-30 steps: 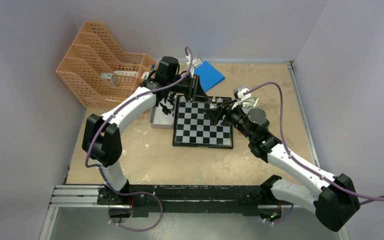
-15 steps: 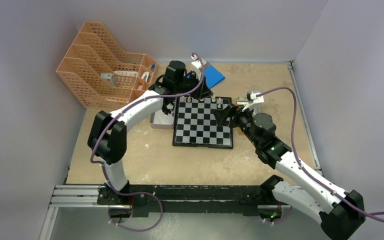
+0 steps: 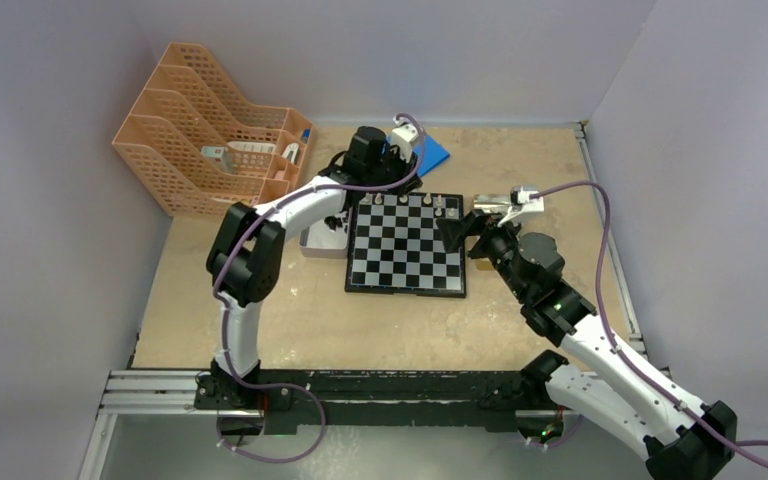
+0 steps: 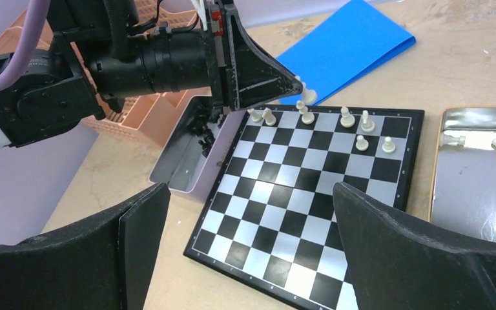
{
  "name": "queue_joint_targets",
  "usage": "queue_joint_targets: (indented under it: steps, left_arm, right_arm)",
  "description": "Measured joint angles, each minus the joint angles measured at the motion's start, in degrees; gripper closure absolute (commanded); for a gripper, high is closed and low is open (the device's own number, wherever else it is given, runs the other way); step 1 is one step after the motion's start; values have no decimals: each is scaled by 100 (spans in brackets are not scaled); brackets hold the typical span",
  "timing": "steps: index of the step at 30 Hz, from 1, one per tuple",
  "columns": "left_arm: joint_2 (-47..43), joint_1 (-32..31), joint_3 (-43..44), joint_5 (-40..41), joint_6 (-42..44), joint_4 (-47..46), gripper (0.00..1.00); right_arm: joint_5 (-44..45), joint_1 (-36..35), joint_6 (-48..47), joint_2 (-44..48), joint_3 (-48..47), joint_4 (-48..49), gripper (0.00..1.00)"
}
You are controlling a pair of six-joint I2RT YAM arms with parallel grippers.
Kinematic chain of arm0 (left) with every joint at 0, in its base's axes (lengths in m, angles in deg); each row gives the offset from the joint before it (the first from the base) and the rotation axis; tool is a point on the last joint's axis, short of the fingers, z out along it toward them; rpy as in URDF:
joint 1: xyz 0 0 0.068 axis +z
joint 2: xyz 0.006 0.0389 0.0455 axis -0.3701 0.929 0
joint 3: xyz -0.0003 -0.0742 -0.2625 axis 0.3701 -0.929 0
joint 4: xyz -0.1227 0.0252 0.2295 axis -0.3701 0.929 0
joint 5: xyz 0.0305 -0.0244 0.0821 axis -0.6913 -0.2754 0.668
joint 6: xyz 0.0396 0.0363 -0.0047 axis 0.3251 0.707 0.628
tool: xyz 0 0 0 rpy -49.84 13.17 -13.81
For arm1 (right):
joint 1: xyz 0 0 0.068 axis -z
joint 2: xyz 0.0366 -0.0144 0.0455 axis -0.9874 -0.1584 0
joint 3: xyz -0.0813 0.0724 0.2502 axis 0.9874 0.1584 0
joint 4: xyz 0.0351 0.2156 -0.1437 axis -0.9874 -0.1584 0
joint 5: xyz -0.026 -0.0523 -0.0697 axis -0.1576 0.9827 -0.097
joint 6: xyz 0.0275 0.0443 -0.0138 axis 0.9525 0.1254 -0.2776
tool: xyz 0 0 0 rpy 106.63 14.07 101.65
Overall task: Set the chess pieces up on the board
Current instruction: Place the chess piece on the chessboard.
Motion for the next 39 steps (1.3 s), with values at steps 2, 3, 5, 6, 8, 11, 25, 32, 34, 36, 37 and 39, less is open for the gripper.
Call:
queue_joint_targets:
  steps: [2, 3, 5, 6, 8, 11, 25, 32, 34, 36, 37, 39]
  left_arm:
    - [103, 0, 101, 90, 46, -48, 96]
    - [151, 0, 142, 136, 87, -76, 96]
    - [249, 0, 192, 208, 146, -125, 96]
    - [308, 0, 225, 247, 168, -125, 96]
    - [437, 0, 299, 304, 225, -122, 96]
    - [597, -4, 376, 354, 280, -116, 96]
    - [977, -35, 579, 459, 507, 13, 96]
    - [1139, -81, 748, 494, 616, 179, 96]
    - [1154, -81, 761, 525, 621, 197, 96]
    - [1161, -85, 763, 555, 643, 260, 96]
    - [1163, -85, 763, 575, 656, 302, 96]
    - [1172, -85, 763, 599, 691, 354, 96]
  right_arm:
    - [35, 0, 2, -9, 0, -31, 1]
    - [37, 0, 2, -22, -4, -44, 1]
    - [42, 0, 2, -59, -22, -61, 1]
    - [46, 0, 2, -70, -26, -72, 1]
    - [76, 0, 2, -74, -31, -101, 1]
    - [103, 0, 0, -63, -31, -127, 1]
    - [186, 0, -4, -136, -105, -140, 1]
    - [203, 0, -24, -136, -170, -153, 1]
    - [210, 0, -26, -136, -201, -164, 1]
    - [212, 0, -26, -136, -214, -162, 1]
    - [214, 0, -28, -136, -214, -164, 1]
    - [221, 0, -31, -138, -214, -166, 1]
